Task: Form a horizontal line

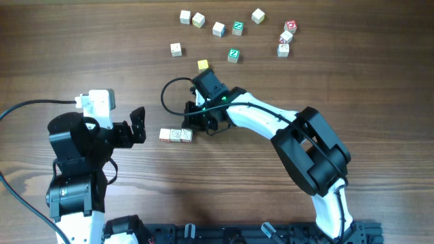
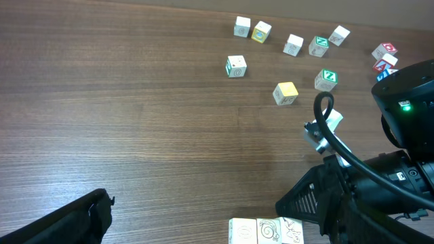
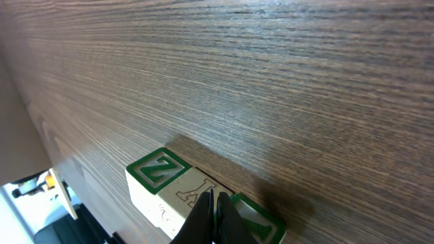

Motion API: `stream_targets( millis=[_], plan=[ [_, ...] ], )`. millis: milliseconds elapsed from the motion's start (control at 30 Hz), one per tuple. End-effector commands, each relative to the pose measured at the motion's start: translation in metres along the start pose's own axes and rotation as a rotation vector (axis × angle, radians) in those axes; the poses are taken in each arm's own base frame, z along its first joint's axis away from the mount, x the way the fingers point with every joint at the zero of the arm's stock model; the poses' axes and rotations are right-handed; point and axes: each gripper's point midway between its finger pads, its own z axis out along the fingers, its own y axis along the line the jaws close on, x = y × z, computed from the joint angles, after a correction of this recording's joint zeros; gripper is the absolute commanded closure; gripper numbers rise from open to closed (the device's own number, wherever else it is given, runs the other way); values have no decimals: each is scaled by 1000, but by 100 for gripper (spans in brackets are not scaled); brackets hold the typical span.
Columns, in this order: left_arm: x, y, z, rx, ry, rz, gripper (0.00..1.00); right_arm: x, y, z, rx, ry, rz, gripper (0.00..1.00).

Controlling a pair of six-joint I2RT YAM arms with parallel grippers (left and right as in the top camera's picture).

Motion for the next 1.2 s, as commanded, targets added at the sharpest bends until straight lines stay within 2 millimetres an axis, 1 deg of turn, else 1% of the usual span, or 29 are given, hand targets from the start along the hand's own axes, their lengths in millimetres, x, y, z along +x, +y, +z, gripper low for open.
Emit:
stream_targets(
  millis=[0, 333, 467, 567, 667, 733, 900, 1033, 1167],
  plan=[
    [-2, 2, -1, -10, -4, 3, 0, 5, 2, 5, -23, 25, -36, 95],
    [-2, 2, -1, -10, -4, 3, 0, 4, 2, 5, -23, 23, -39, 95],
    [-2, 2, -1, -10, -4, 3, 0, 0, -2, 5, 2, 2, -32, 96],
    [-2, 2, -1, -10, -5, 3, 0, -14, -13, -6, 67, -60, -8, 95],
    [-2, 2, -1, -10, -5, 3, 0, -26, -16, -21, 105, -112, -4, 95],
    [-2, 2, -1, -10, -4, 3, 0, -24, -14, -24, 108, -111, -16, 95],
    [-2, 2, -1, -10, -5, 3, 0, -19, -10, -21, 102, -96, -43, 95],
    [-2, 2, -1, -10, -4, 3, 0, -15, -22, -22, 151, -91, 15, 95],
    [-2, 2, -1, -10, -4, 3, 0, -11, -25, -25, 171, -81, 38, 95]
  ],
)
